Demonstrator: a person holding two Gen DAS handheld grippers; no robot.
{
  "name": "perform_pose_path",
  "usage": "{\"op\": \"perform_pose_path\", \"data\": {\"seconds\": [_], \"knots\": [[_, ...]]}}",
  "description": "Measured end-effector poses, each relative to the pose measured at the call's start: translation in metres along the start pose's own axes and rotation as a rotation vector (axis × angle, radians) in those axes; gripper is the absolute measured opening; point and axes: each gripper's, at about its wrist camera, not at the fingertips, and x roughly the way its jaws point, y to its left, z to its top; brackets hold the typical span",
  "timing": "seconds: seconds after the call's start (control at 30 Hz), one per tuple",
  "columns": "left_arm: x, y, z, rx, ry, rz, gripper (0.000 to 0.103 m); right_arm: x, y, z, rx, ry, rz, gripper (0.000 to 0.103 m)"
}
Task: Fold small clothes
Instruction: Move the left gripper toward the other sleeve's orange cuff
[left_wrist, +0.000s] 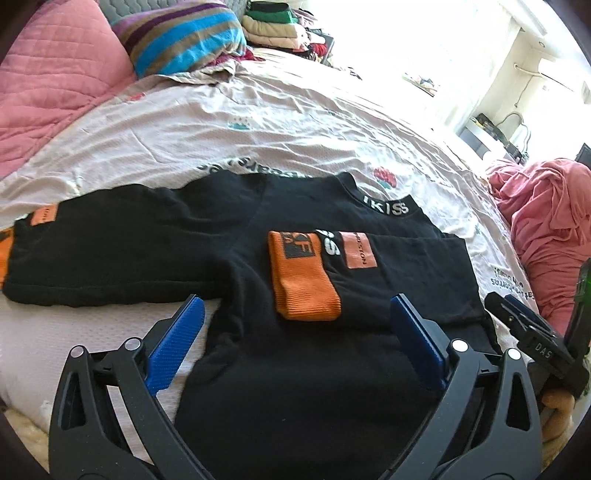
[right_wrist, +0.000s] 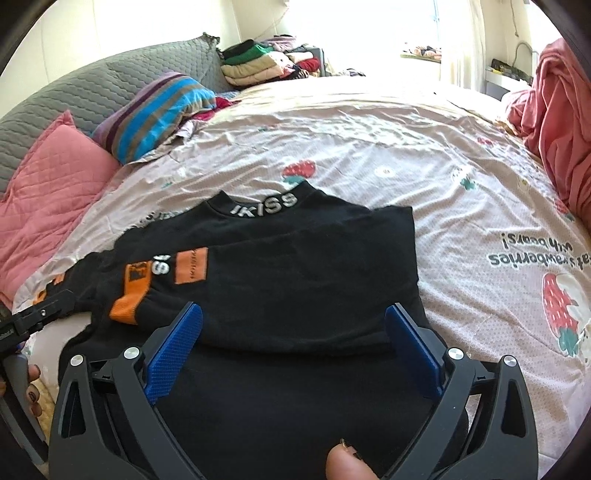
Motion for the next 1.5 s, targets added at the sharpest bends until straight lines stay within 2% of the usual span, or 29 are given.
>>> {"op": "perform_pose_path", "data": {"seconds": [0.33,0.5,0.7,0.9,1.5], "knots": [[-0.023,0.029,0.001,-0.044,-0.043,0.038,0.093,-0.011,0.031,0.008,-0.043,-0.033,0.032,0.098],[-0.033,0.046,-0.001,-0.053,-0.073,0.108,0.093,-0.014,0.048,0.013,-0.074,-0.053,0.062,0.098],[-0.043,0.071,-0.002,-0.108,-0.089,0.129,0.093,-0.016,0.075,0.018,-0.125,-0.077,0.096,0.099],[-0.052,0.093,-0.003,-0.14,-0.111,0.193,0.093,-0.014,0.102,0.019,-0.175,-0.081,0.119,0.099],[-0.074,0.157,-0.011,-0.292,-0.151,0.253,0.093,-0.004,0.171,0.018,-0.281,-0.071,0.197,0.099]]}}
